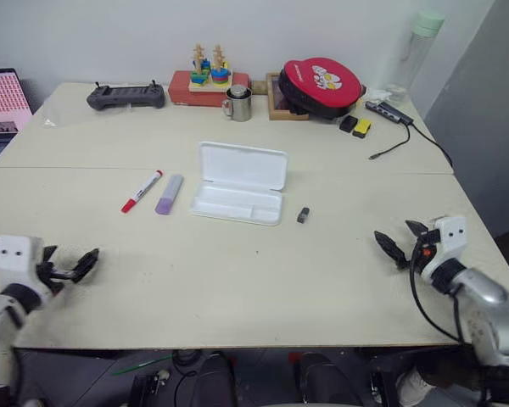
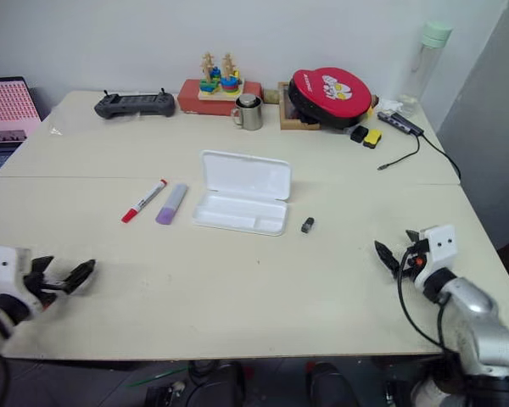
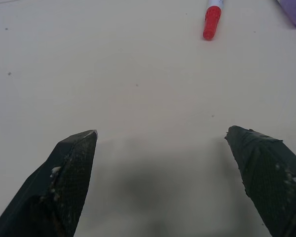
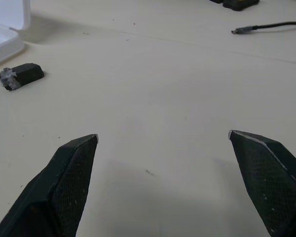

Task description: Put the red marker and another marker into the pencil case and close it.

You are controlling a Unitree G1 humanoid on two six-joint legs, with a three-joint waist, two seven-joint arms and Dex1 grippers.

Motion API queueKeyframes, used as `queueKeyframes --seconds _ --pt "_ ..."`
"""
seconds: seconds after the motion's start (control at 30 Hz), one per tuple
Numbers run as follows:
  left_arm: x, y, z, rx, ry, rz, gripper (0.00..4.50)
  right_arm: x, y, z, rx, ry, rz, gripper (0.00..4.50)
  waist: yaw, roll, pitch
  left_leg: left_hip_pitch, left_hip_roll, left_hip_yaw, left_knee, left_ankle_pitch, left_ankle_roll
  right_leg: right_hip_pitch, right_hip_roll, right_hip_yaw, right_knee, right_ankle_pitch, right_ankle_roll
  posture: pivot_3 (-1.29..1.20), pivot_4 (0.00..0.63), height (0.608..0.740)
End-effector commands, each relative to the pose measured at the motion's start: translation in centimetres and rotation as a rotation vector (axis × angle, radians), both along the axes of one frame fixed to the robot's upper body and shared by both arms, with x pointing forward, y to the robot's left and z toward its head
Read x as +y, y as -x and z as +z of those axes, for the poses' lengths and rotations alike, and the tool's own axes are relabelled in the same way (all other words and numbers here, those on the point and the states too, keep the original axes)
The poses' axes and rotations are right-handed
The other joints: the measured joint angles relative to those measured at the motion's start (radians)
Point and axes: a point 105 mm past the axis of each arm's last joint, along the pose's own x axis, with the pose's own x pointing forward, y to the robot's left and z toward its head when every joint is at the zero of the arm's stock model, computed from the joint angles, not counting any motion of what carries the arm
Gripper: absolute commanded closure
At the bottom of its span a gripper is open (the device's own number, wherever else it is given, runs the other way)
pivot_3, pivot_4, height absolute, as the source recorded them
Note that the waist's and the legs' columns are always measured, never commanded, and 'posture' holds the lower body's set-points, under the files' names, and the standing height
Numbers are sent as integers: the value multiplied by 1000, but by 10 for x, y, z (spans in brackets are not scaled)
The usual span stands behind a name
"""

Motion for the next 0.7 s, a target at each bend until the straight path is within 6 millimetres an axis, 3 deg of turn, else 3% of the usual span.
queueKeyframes --seconds 0.03,0.7 --pt "3 0 11 -25 -8 -24 0 4 0 10 -10 -18 35 41 1 0 0 0 0 0 0 0 0 0 0 0 0 0 0 0 150 740" --pt "-12 -4 7 -45 17 -20 0 20 1 6 13 -71 92 41 1 -1 0 -1 1 2 -1 -3 -2 3 0 0 1 1 3 0 150 740"
